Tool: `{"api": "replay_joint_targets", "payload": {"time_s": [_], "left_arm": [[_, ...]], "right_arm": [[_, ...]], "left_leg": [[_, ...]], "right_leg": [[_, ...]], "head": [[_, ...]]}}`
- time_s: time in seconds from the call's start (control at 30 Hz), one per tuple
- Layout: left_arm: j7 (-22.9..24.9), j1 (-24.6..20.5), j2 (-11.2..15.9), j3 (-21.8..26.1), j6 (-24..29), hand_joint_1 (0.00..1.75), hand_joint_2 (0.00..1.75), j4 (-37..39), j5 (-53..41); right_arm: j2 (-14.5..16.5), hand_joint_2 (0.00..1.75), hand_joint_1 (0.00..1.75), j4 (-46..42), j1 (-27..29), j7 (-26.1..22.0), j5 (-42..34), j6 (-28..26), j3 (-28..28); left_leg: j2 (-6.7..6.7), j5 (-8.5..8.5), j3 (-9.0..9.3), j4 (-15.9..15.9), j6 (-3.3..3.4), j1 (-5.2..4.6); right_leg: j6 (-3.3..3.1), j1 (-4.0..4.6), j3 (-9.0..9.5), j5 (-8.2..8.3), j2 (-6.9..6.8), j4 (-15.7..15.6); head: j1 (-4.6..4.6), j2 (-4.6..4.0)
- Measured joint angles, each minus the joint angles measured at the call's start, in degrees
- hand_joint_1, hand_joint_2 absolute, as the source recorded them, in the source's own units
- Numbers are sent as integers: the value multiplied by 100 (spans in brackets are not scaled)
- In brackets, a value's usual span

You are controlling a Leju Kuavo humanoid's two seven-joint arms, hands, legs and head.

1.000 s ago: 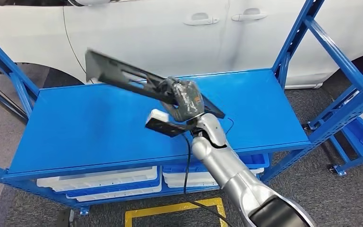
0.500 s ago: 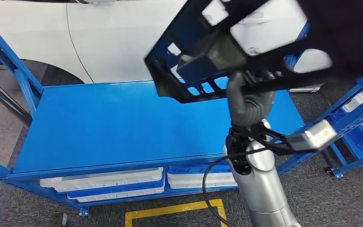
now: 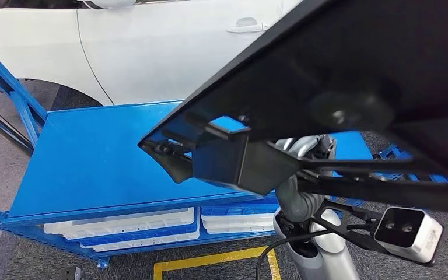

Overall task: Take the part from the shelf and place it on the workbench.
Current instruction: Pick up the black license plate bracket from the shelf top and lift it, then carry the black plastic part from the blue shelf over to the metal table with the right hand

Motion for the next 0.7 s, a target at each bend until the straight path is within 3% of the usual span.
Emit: {"api": "replay_joint_targets", "payload": {"time_s": [0.07, 0.1, 0.13, 0.17, 0.23, 0.27, 0.37, 0.43, 0.53, 0.57, 0.6, 0.63, 0.7], "left_arm": [[2, 4, 0, 0, 11, 0, 0, 0, 3], [4, 9, 2, 1, 22, 0, 0, 0, 8], [9, 24, 11, 2, 38, 0, 0, 1, 16], [13, 44, 21, 4, 57, 0, 0, 0, 28], [17, 78, 39, 9, 95, 0, 0, 0, 51], [16, 88, 40, 10, 110, 0, 0, 0, 60], [12, 119, 41, 15, 135, 0, 0, 0, 86], [13, 123, 40, 18, 141, 0, 0, 1, 104], [17, 135, 40, 29, 147, 0, 0, 1, 133], [19, 143, 40, 36, 150, 0, 0, 0, 144], [21, 151, 41, 44, 153, 0, 0, 1, 157], [22, 158, 42, 51, 156, 0, 0, 1, 166], [24, 174, 42, 63, 162, 0, 0, 1, 178]], "right_arm": [[-5, 175, 161, -10, 0, 3, -15, 0, 29], [-10, 175, 161, -20, 3, 5, -33, 0, 65], [-26, 175, 161, -32, 16, 13, -58, 0, 134], [-56, 175, 161, -44, 37, 5, -86, 2, 218], [-144, 175, 161, -53, 96, -85, -118, 20, 361], [-187, 175, 161, -52, 116, -146, -124, 32, 397], [-276, 175, 161, -52, 124, -219, -157, 27, 445], [-330, 175, 161, -56, 94, -204, -215, -12, 462], [-397, 175, 161, -58, 28, -145, -292, -70, 485], [-414, 175, 161, -58, 6, -130, -313, -89, 495], [-425, 175, 161, -58, -19, -116, -329, -106, 503], [-433, 175, 161, -58, -51, -102, -343, -119, 509], [-438, 175, 161, -58, -129, -78, -374, -132, 516]], "left_leg": [[1, -83, -47, 113, -3, -2], [1, -193, -118, 283, -7, -2], [1, -389, -295, 698, -18, -2], [1, -422, -318, 823, -16, -2], [-3, -267, -109, 523, 26, -24], [-6, -71, 112, 92, 62, -38], [0, 39, 152, -75, 154, -47], [19, 129, 111, -126, 230, -19], [38, 255, -38, -144, 281, -10], [41, 298, -100, -140, 278, -11], [44, 342, -163, -131, 269, -10], [45, 382, -225, -119, 256, -8], [40, 454, -334, -84, 213, -2]], "right_leg": [[-13, 0, 0, 2, -3, -3], [-24, 3, 0, 2, -6, -4], [-40, 12, -1, 5, -10, 0], [-53, 23, -4, 6, -14, 15], [-34, 65, -24, 9, -13, 68], [-6, 75, -37, 15, -9, 90], [99, 65, -65, 49, -2, 96], [167, 54, -136, -158, 1, 273], [248, 13, -455, -877, 0, 1257], [270, -4, -517, -1011, 0, 1548], [289, -20, -484, -1023, -2, 1653], [300, -37, -348, -931, -4, 1544], [299, -64, 191, -667, -9, 794]], "head": [[0, 0], [0, 0], [0, 0], [0, 0], [0, -1], [0, -1], [0, 0], [1, -1], [0, 0], [0, 0], [0, 0], [0, 0], [0, -1]]}}
